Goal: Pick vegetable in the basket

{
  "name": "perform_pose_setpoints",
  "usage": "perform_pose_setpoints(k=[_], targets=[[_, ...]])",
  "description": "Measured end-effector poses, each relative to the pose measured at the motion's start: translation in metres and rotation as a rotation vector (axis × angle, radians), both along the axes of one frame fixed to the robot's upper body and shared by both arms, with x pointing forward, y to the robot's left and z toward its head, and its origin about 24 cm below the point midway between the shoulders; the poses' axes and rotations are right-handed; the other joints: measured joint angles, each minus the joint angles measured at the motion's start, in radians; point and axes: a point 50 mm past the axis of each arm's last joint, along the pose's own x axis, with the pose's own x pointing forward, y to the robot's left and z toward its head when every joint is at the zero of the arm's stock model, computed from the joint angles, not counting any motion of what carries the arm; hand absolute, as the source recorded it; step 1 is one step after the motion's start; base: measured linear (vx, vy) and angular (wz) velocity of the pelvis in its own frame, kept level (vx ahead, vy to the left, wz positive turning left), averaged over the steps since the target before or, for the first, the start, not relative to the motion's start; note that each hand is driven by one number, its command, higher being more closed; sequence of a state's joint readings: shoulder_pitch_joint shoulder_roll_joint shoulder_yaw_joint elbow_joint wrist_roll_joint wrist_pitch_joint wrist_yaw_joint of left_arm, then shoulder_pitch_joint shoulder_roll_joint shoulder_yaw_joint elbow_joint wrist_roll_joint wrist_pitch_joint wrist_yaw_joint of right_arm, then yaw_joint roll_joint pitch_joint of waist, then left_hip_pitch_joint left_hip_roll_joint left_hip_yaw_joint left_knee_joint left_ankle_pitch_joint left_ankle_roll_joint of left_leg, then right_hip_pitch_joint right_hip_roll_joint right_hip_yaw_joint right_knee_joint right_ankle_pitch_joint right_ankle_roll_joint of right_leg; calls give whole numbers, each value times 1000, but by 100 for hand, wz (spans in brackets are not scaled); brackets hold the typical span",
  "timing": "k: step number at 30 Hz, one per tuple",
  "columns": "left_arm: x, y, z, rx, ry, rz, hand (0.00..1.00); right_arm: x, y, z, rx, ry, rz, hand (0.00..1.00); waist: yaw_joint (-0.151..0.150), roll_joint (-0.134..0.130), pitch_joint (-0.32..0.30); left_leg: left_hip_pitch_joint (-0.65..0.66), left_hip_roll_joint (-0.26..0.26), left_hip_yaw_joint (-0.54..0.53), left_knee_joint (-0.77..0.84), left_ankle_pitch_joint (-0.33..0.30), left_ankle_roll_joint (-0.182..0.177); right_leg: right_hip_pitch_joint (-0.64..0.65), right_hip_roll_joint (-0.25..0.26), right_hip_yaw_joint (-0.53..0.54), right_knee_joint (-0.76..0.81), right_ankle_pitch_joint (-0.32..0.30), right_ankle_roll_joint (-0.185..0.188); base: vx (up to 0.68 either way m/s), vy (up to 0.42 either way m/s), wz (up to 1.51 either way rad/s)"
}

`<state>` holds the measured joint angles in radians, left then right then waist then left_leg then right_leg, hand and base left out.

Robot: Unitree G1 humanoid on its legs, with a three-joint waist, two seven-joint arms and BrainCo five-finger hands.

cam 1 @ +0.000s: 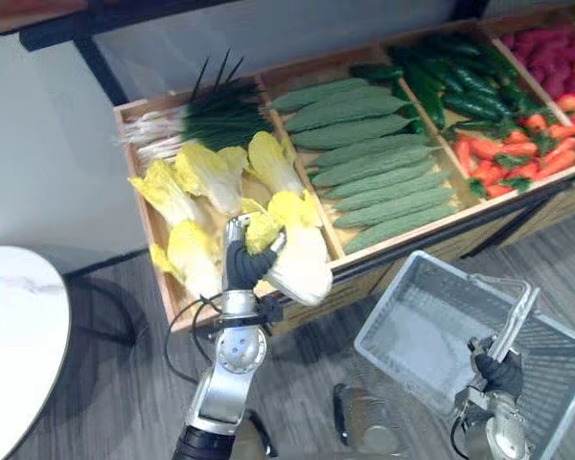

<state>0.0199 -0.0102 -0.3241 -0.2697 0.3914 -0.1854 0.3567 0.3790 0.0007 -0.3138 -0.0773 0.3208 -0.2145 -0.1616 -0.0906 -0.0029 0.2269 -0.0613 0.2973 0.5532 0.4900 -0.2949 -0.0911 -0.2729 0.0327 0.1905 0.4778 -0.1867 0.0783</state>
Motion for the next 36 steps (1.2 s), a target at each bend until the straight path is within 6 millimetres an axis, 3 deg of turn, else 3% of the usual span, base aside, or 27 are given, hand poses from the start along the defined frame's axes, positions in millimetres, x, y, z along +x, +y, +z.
perform_pose_setpoints(k=[3, 5, 6, 7, 8, 9, 10, 12, 13, 14, 15, 17, 20, 21, 22, 23, 24, 25, 26, 28, 32, 36], targets=[[-3, -15, 1, 9, 3, -87, 100, -3, 1, 4, -12, -12, -13, 100, -16, -19, -11, 7, 5, 25, 19, -12, 7, -12, 15, 59, -29, 32, 18, 27, 108, -133], [-2, -10, 0, 6, 4, -69, 100, 11, 14, 7, 1, -33, 51, 100, -9, -24, -11, 44, 11, 46, 45, -13, 9, -49, 46, 15, -37, 113, -5, -29, 32, -186], [2, -10, 5, 5, -14, -77, 100, 28, 28, 14, -16, -69, 135, 100, 41, -26, -16, 120, 20, 157, -8, -19, 17, -40, 0, -180, -135, 122, -92, -72, -20, -281], [6, -16, 10, 7, -45, -106, 100, 38, 37, 19, -45, -86, 192, 100, 42, -15, -13, 157, 7, 250, -58, -42, 11, -65, -78, -363, -80, 100, -137, -61, 8, -286], [8, -23, 14, 29, -71, -147, 100, 49, 47, 24, -64, -108, 245, 100, 18, -32, -15, 196, -21, 320, -71, -62, -6, -72, -221, -612, 14, 46, -158, -2, 44, -189], [9, -26, 14, 33, -71, -160, 100, 54, 50, 26, -76, -119, 269, 100, 16, -33, -15, 214, -22, 357, -64, -75, -17, -74, -253, -670, 31, 38, -148, 42, -34, -189], [11, -30, 8, 44, -51, -176, 100, 63, 52, 28, -110, -122, 310, 100, 7, -22, -19, 236, -13, 407, -43, -97, -14, -87, -249, -682, 46, 33, -146, 79, -119, -178], [16, -37, -3, 76, -2, -200, 100, 71, 47, 30, -162, -110, 344, 100, -21, -4, -25, 252, 17, 439, 36, -99, -6, -109, -193, -611, 50, 19, -148, 129, -102, -140], [17, -39, -9, 89, 22, -208, 100, 76, 45, 30, -177, -105, 360, 100, -31, -2, -25, 248, 62, 424, 132, -83, 37, -105, -165, -579, 47, 17, -149, 194, -85, -134], [18, -40, -16, 101, 50, -209, 100, 81, 46, 31, -194, -96, 394, 100, -31, -1, -25, 235, 123, 389, 271, -33, 147, -76, -118, -531, 31, 14, -154, 226, -124, -167], [18, -41, -20, 110, 67, -212, 100, 82, 47, 29, -209, -77, 435, 100, -31, 5, -25, 213, 159, 293, 382, 20, 183, -27, -75, -490, -3, 9, -162, 181, -84, -141], [15, -46, -20, 112, 61, -238, 100, 83, 52, 29, -214, -76, 476, 100, -32, 13, -31, 126, 114, 99, 423, -11, 111, 34, -47, -443, -63, 15, -175, 180, 6, -99], [10, -50, -25, 115, 76, -255, 100, 86, 60, 30, -190, -92, 523, 100, -21, 14, -34, 27, -7, -82, 318, -48, 81, 86, -39, -349, -108, 23, -188, 205, 85, -95], [7, -50, -30, 117, 95, -254, 100, 86, 64, 29, -173, -96, 541, 100, -4, 20, -39, 2, -64, -167, 225, -52, 68, 102, -36, -307, -124, 32, -197, 196, 143, -119], [5, -48, -34, 116, 114, -247, 100, 88, 69, 28, -156, -100, 570, 100, 0, 24, -41, -8, -116, -254, 115, -44, 53, 115, -34, -276, -139, 47, -181, 190, 157, -116], [4, -48, -36, 117, 121, -245, 100, 88, 71, 28, -149, -102, 578, 100, -1, 36, -48, -10, -131, -288, 54, -34, 38, 120, -31, -263, -145, 56, -168, 193, 179, -94], [4, -49, -39, 136, 126, -242, 100, 88, 71, 27, -137, -99, 580, 100, -4, 45, -54, -5, -141, -307, -41, -4, 16, 127, -25, -243, -153, 67, -151, 190, 183, -80], [5, -50, -42, 160, 131, -241, 100, 87, 69, 25, -120, -96, 582, 100, -5, 69, -69, 10, -141, -300, -120, 67, 22, 131, -15, -231, -156, 73, -140, 195, 182, -75], [7, -51, -43, 173, 134, -241, 100, 87, 69, 25, -109, -97, 586, 100, -5, 72, -71, 19, -141, -294, -148, 84, 38, 132, -10, -225, -157, 72, -134, 187, 182, -67], [13, -52, -52, 273, 148, -241, 100, 85, 70, 21, -48, -102, 599, 100, -14, 50, -78, 77, -173, -247, -239, 112, 55, 146, -28, -180, -189, 94, -100, 171, 199, -44], [20, -49, -54, 411, 119, -242, 100, 80, 81, 14, 30, -105, 682, 100, -33, 43, -81, 107, -216, -204, -339, 145, 81, 166, -49, -132, -297, 154, -59, 88, 196, -21], [27, -47, -64, 561, 125, -249, 100, 74, 99, 7, 110, -96, 790, 100, -35, 37, -84, 117, -232, -190, -354, 147, 83, 193, -61, -105, -372, 193, -44, 24, 135, -19]])
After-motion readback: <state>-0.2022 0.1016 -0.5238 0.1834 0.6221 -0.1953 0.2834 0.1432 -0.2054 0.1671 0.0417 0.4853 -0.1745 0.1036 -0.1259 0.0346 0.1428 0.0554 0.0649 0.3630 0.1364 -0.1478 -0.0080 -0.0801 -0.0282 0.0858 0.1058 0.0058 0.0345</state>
